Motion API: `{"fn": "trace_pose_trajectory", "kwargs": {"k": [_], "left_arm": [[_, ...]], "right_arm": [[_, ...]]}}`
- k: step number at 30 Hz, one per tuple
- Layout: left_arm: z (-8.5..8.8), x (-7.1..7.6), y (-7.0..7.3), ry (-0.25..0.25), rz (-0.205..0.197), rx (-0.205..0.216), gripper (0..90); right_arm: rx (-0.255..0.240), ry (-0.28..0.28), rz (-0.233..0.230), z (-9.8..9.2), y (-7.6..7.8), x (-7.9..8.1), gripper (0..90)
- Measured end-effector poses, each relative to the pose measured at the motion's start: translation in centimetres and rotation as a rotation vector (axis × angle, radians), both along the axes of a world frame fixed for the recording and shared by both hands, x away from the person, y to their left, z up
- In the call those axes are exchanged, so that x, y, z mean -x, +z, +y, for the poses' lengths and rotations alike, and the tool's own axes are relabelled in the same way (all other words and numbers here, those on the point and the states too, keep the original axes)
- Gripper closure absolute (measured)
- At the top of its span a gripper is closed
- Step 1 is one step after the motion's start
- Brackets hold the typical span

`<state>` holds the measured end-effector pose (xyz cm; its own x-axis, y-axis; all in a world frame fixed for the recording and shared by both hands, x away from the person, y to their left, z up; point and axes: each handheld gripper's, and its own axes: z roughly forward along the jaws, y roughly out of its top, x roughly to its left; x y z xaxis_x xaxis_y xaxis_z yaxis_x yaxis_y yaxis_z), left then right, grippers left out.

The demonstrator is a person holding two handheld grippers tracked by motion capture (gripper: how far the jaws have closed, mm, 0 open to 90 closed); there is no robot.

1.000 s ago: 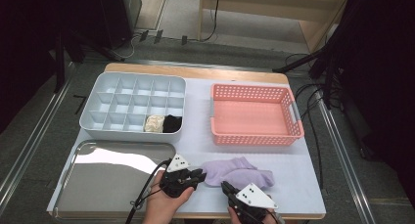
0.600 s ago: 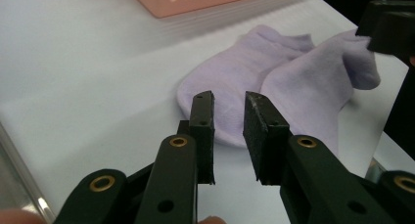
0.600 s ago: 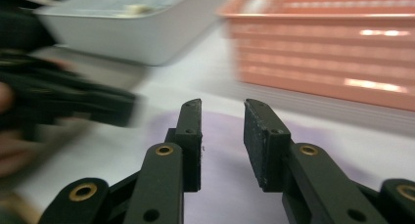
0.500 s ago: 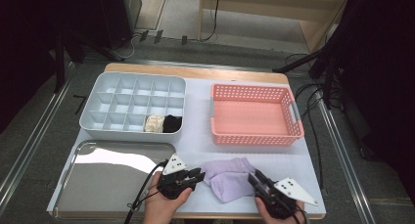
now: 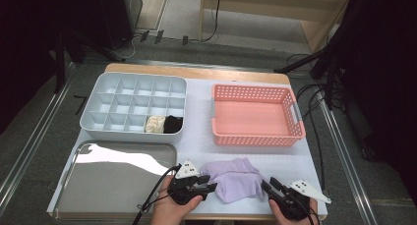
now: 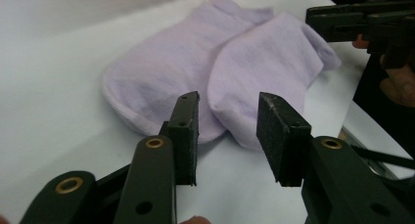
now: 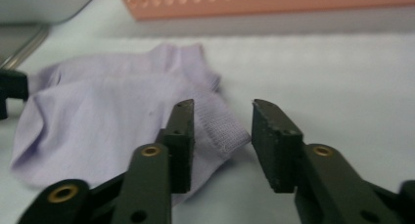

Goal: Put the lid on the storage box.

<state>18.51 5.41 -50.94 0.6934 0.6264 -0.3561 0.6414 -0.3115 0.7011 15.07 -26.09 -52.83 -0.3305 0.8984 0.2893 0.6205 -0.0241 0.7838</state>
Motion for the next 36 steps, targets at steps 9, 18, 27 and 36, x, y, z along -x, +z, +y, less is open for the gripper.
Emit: {"fn": "trace_pose_trajectory", "kwargs": {"k": [9, 18, 27, 36], "left_arm": [[-1.0, 0.3, -0.1, -0.025, -0.035, -0.073, 75.2], [-0.9, 0.5, 0.2, -0.04, -0.056, -0.083, 90.0], [-1.2, 0.5, 0.2, 0.027, -0.083, -0.055, 58.4], [-2.5, 0.9, -0.4, 0.01, -0.121, -0.165, 65.9]], "right_arm": [[0.035, 0.018, -0.022, 1.4, 0.7, 0.7, 84.8], [0.113, 0.014, -0.192, 2.1, 2.8, 1.8, 88.1], [0.121, 0.004, -0.119, 1.9, 1.9, 1.2, 73.6], [0.063, -0.006, 0.012, 1.1, -0.2, -0.1, 67.0]]}}
